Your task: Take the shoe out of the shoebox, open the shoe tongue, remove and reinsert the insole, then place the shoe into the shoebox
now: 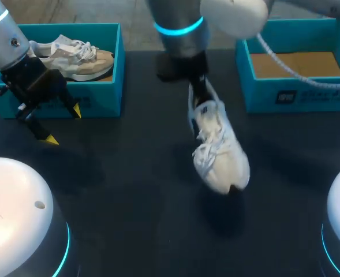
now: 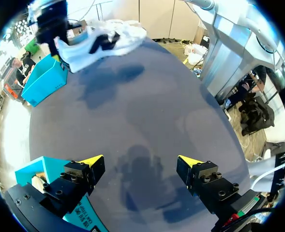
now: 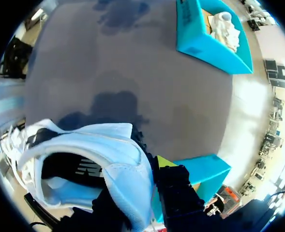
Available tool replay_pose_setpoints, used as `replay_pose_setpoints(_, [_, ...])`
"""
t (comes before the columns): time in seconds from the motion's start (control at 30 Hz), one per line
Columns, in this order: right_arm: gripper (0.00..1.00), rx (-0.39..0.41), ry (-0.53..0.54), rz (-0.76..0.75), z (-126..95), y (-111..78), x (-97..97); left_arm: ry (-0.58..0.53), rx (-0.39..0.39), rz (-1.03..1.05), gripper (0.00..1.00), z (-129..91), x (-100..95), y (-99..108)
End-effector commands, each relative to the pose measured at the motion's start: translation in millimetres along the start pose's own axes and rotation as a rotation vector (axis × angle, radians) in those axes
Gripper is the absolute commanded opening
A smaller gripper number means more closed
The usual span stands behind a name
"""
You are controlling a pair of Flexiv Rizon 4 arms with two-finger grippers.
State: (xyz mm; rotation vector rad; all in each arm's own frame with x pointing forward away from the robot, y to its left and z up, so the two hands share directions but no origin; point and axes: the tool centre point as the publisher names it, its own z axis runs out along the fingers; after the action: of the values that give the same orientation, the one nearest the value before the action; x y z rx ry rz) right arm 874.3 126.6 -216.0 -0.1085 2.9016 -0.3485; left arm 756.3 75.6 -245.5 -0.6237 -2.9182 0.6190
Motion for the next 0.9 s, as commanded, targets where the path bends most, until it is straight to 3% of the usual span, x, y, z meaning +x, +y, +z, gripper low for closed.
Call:
replay_pose_setpoints(0.03, [0.0, 0.01, 0.04, -0.031, -11.2, -30.4, -31.6, 0.0, -0.002, 0.0, 1.0, -0.3, 1.1, 0.0])
replay_pose_setpoints(0.4, [0.0, 0.013, 0.03, -0.027, 10.2, -105.7, -132.8, 0.0, -0.002, 0.0, 1.0, -0.3, 1.1, 0.0])
replay_pose_setpoints(0.9, [0.0, 0.013, 0.03, -0.027, 10.2, -105.7, -132.8, 0.0, -0.002, 0.0, 1.0, -0.3, 1.1, 0.0])
